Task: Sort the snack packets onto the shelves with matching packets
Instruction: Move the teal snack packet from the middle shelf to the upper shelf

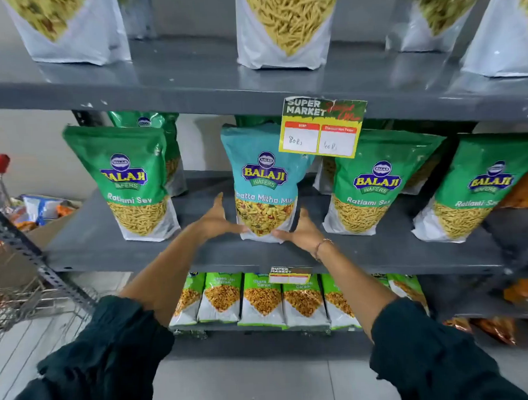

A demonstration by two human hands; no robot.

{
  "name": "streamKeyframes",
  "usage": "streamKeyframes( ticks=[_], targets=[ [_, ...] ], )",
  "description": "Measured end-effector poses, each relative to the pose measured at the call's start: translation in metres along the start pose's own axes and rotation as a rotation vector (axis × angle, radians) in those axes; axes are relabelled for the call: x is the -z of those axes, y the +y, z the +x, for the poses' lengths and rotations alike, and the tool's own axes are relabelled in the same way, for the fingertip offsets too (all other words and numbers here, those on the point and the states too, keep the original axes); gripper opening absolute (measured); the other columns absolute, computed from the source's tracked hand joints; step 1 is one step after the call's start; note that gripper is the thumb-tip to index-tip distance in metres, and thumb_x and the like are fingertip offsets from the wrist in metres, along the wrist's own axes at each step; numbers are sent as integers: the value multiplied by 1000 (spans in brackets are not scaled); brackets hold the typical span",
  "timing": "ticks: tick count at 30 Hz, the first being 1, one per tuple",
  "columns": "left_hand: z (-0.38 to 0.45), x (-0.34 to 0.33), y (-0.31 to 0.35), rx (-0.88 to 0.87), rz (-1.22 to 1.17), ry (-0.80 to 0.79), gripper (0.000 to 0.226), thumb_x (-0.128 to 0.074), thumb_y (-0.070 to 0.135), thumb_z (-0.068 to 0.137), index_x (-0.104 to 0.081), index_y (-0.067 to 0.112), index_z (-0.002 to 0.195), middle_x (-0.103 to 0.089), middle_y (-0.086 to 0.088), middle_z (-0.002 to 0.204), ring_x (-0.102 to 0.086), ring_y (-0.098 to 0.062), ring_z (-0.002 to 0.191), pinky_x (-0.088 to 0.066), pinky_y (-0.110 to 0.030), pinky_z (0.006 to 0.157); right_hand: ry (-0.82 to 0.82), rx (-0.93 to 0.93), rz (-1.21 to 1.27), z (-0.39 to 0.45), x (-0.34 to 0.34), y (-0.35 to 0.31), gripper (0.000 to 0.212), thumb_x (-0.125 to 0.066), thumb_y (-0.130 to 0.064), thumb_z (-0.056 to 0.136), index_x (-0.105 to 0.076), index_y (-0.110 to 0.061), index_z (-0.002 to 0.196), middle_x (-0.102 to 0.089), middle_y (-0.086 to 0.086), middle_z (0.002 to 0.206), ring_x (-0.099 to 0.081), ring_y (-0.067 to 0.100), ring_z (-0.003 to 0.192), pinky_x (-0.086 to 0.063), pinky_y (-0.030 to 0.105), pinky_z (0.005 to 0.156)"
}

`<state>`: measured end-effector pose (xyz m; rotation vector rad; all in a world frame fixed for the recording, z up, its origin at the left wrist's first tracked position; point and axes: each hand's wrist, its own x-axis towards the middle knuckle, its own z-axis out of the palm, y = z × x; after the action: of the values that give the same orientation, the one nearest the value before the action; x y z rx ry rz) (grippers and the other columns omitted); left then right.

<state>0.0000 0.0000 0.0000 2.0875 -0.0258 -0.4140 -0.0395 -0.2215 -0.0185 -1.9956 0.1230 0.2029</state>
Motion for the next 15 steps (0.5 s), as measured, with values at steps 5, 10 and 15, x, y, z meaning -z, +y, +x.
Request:
streamKeyframes(
  ticks=[5,10,15],
  targets=[
    [15,-12,-2,-105,-39,-23,83,-83,13,64,-39,12,134,-56,-3,129,-53,-20,120,-42,-36,103,37,95,101,20,-1,8,66,-87,-20,58,-53,-19,115,-63,3,121,-58,16,111,-48,34,95],
    [10,-14,-10,-157,1,126,68,-88,17,56,-57,12,117,-69,-4,111,-64,-19,95,-53,-31,83,93,143,85,12,-3,5,60,-88,-18,56,-55,-26,105,-66,2,113,-59,13,104,-48,30,90],
    [-30,-16,-25,-174,82,168,75,-89,27,54,-54,16,119,-69,-3,109,-64,-19,91,-53,-29,72,125,194,79,-18,-18,16,62,-90,-20,51,-56,-34,101,-67,-4,105,-62,14,104,-51,38,94]
  ],
)
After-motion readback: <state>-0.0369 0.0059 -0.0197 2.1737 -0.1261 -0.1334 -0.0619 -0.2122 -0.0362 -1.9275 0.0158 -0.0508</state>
